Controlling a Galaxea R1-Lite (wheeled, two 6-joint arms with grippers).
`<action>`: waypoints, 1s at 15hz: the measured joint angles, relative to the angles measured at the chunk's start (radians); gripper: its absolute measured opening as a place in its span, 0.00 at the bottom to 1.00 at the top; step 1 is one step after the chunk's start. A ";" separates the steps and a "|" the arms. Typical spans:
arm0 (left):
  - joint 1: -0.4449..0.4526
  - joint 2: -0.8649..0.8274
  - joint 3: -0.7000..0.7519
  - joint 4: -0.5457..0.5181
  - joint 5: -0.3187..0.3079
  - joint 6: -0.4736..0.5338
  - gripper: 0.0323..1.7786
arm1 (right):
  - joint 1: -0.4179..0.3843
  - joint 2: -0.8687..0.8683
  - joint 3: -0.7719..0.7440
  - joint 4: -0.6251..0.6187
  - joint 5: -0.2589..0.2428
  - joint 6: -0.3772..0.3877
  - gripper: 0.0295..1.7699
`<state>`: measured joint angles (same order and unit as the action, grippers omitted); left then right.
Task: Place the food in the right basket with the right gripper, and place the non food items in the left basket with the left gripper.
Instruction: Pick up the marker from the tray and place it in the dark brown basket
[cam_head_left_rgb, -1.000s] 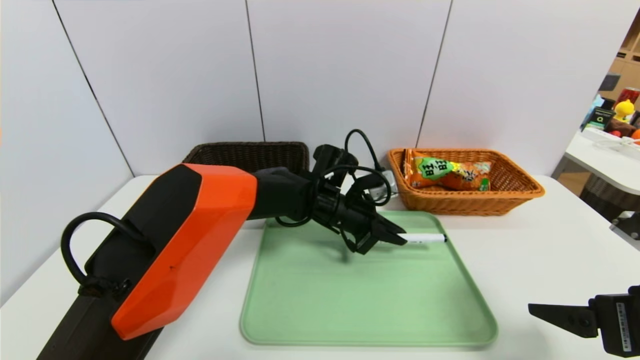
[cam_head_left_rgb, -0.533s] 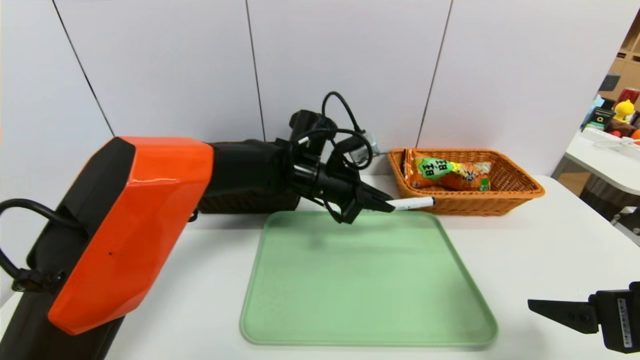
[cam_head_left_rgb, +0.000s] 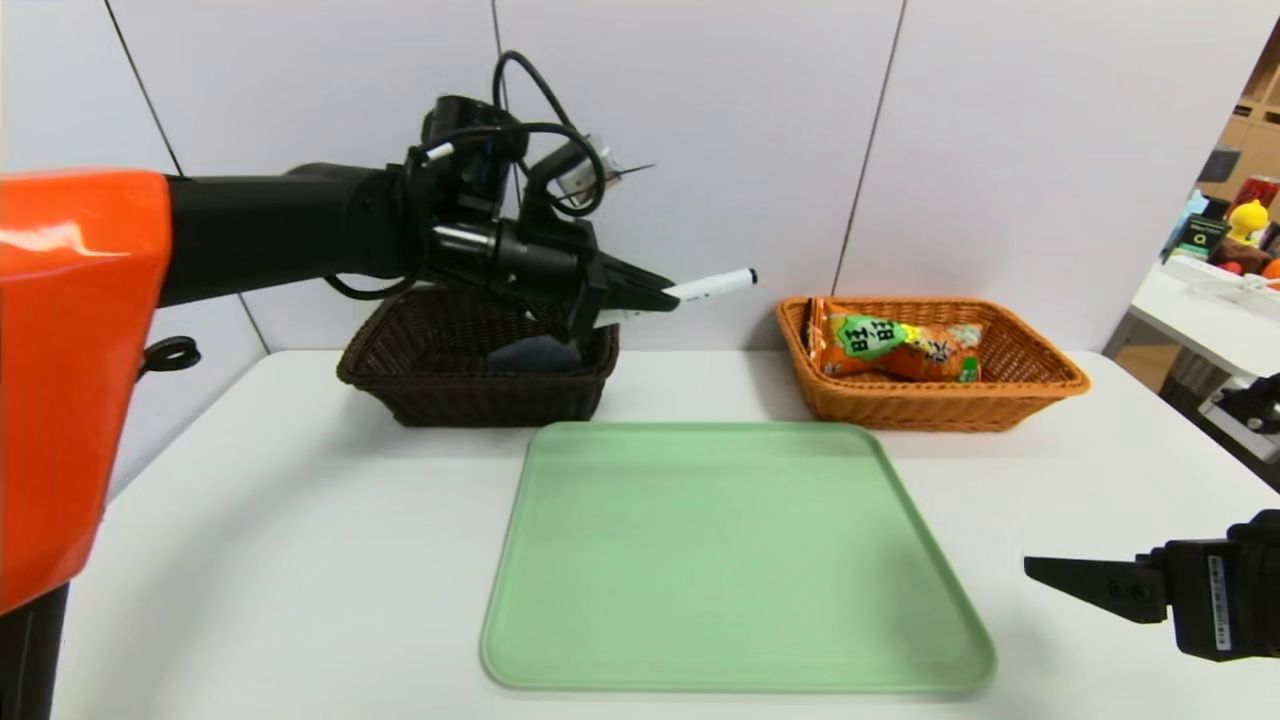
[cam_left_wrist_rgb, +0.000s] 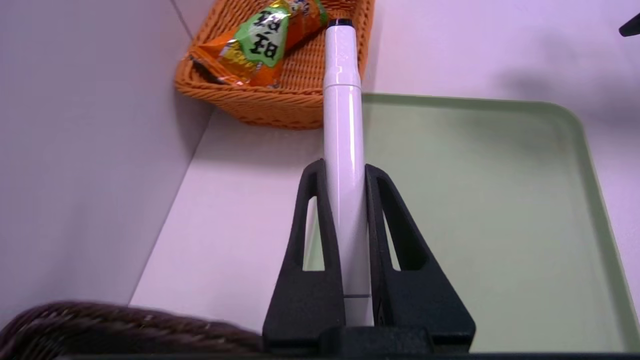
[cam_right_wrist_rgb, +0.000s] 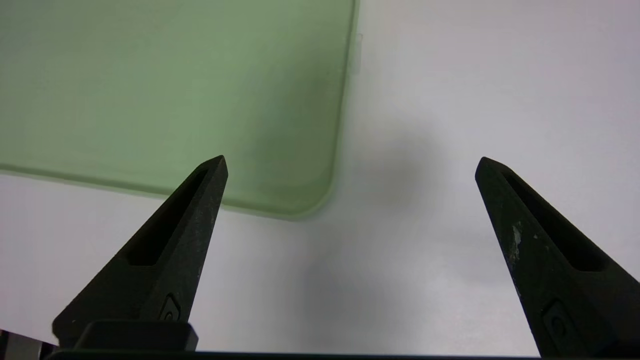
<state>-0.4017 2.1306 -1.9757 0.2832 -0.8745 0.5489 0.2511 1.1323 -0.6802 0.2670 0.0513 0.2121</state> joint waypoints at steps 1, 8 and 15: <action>0.026 -0.011 0.000 0.013 0.000 0.005 0.10 | 0.001 0.006 0.000 -0.001 0.005 0.000 0.97; 0.237 -0.019 0.011 0.077 -0.004 0.126 0.10 | 0.006 0.028 -0.005 -0.002 0.006 -0.002 0.97; 0.342 0.074 0.008 0.169 0.002 0.363 0.10 | 0.011 0.036 -0.002 -0.002 0.007 -0.002 0.97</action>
<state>-0.0600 2.2051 -1.9681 0.4521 -0.8726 0.9115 0.2621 1.1681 -0.6821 0.2651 0.0581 0.2102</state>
